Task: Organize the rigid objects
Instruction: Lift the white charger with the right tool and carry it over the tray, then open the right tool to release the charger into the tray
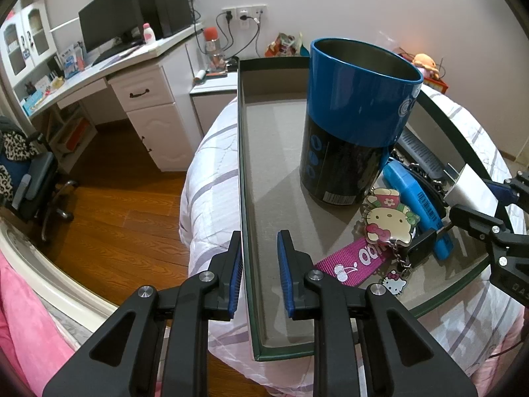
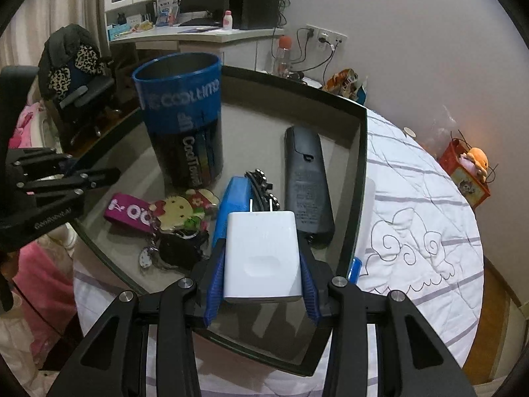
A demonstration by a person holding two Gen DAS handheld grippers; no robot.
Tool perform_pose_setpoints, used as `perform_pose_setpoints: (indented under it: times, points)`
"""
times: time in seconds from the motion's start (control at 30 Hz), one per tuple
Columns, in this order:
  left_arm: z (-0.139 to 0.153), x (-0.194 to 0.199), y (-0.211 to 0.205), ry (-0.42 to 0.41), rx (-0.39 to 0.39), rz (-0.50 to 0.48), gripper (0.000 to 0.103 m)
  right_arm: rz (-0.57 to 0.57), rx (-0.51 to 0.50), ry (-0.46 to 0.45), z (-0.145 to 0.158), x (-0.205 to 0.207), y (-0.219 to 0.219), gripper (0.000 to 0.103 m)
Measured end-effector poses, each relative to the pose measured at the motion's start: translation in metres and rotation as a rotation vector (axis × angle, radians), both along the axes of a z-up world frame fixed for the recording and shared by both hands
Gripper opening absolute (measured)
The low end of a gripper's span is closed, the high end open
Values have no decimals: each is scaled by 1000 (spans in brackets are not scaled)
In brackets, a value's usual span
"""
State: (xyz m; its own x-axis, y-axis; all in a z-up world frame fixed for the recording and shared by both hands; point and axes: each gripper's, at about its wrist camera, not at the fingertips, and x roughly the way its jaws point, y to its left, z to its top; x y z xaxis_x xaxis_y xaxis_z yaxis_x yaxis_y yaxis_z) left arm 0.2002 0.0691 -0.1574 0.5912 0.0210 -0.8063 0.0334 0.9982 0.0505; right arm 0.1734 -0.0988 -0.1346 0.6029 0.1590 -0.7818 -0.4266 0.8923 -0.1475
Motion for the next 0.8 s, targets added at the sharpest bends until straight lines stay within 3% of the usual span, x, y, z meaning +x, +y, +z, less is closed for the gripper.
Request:
perform_pose_setpoints:
  times: [0.4,0.53,0.8]
  points:
    - [0,-1,0,-1,2,0,19,-29,1,-16,1,0,-6,42]
    - [0,0,3,0,6,2,19,-38,18,-45,10,-4,-10,51]
    - [0,0,3,0,7,2,19,-83,104,-122,38,-16,-44,52]
